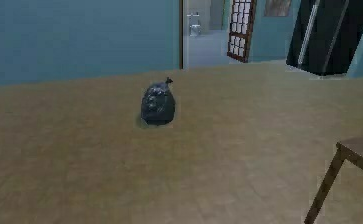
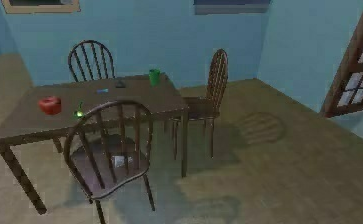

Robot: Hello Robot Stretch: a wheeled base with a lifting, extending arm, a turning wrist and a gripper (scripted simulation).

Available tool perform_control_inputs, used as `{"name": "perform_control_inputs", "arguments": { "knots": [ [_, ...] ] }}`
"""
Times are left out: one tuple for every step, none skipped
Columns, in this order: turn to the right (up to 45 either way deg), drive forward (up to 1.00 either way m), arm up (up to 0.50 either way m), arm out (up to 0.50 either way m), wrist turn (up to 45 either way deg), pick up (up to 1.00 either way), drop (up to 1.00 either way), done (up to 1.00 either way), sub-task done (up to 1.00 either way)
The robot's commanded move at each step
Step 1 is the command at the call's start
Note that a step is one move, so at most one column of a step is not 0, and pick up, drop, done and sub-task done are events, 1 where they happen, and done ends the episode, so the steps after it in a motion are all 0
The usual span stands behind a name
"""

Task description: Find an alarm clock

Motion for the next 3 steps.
{"name": "perform_control_inputs", "arguments": {
  "knots": [
    [0.0,0.4,0.0,0.0,0.0,0.0,0.0,0.0,0.0],
    [15.0,0.0,0.0,0.0,0.0,0.0,0.0,0.0,0.0],
    [0.0,1.0,0.0,0.0,0.0,0.0,0.0,0.0,0.0]
  ]
}}
